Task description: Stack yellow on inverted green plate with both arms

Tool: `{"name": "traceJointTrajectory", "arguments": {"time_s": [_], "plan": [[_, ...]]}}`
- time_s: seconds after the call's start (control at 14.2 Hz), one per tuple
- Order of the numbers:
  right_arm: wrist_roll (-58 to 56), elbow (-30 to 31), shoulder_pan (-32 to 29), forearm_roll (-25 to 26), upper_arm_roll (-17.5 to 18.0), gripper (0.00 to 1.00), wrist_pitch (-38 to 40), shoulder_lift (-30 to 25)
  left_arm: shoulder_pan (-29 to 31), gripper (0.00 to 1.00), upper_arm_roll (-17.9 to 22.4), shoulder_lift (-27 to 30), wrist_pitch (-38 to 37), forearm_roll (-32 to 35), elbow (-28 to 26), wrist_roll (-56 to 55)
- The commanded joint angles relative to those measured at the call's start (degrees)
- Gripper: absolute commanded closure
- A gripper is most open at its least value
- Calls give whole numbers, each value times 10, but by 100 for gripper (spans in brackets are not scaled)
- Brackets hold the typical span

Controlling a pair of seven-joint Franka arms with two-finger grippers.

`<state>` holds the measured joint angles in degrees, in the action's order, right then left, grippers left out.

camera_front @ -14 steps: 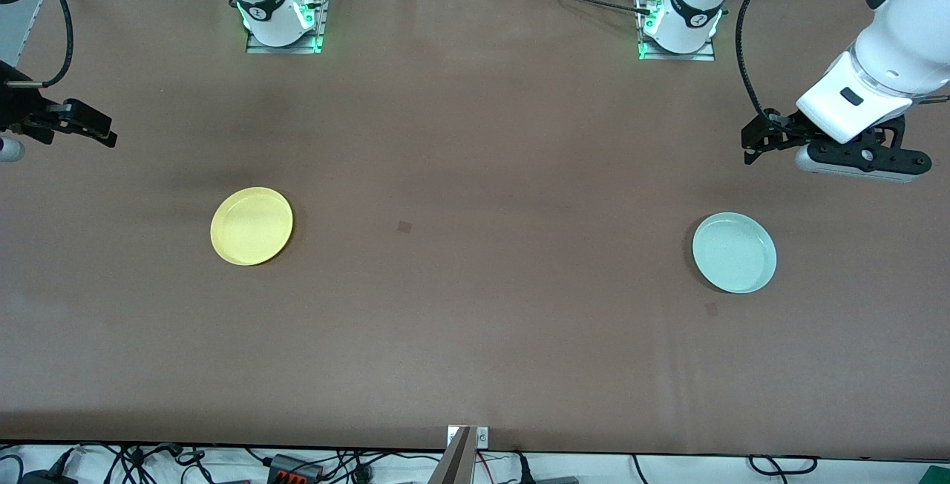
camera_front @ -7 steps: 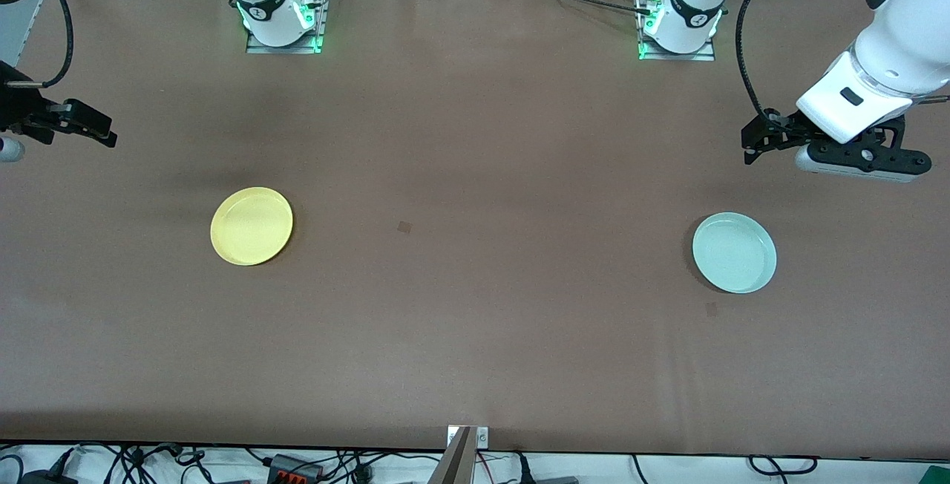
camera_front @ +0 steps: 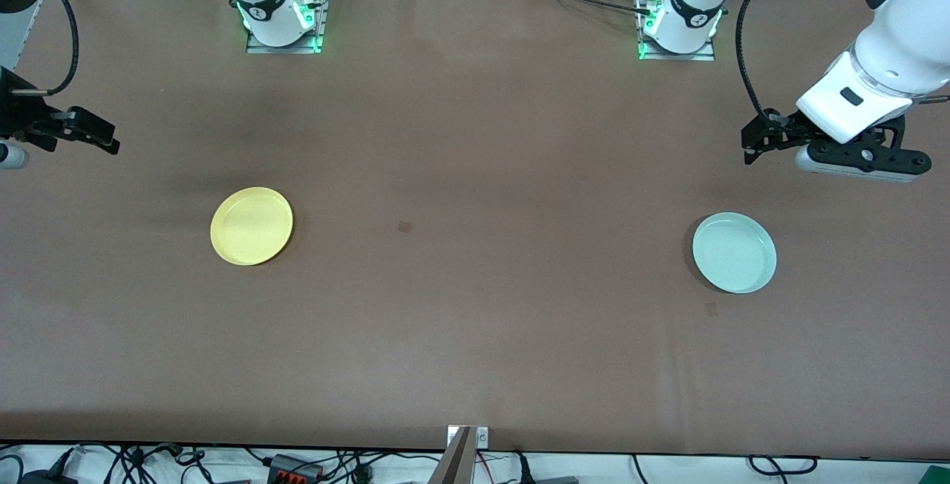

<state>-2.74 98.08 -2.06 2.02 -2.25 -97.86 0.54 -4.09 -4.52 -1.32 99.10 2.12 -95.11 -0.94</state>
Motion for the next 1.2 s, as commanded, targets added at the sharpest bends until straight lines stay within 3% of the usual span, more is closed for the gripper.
{"name": "traceJointTrajectory", "arguments": {"time_s": [0.0,0.85,1.13], "plan": [[3,-31,-4,-1,3,0,0,16,5,0,-5,4,6,7,-5,9],[2,-44,-3,-2,3,0,-13,147,1,0,-5,4,5,7,-3,2],[3,-40,-2,-9,4,0,-15,168,0,0,-5,4,5,8,-2,2]]}}
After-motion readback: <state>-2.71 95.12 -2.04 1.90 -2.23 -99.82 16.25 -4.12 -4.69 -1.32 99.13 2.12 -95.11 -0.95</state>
